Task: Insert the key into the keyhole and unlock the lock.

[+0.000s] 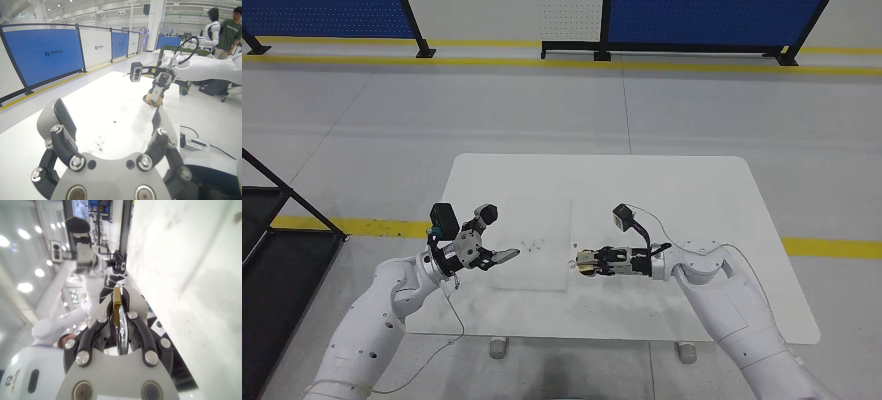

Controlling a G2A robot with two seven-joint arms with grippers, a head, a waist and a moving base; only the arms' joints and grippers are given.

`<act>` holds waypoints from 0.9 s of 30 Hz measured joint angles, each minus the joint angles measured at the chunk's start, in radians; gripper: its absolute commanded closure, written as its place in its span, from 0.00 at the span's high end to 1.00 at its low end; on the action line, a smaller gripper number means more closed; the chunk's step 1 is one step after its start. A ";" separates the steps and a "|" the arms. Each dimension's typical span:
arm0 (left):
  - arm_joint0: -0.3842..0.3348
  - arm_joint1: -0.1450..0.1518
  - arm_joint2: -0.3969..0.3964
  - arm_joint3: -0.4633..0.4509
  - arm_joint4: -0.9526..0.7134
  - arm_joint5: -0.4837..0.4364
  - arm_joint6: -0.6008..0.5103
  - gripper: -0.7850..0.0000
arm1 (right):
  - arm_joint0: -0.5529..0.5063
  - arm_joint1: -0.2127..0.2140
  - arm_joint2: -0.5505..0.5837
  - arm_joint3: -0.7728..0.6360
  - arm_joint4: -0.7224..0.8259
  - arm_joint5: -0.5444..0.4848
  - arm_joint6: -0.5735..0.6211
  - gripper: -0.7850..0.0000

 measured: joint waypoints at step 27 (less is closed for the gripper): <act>0.000 0.000 0.000 0.000 0.000 0.000 0.000 1.00 | 0.220 -0.060 -0.190 0.295 -0.298 0.252 -0.194 0.00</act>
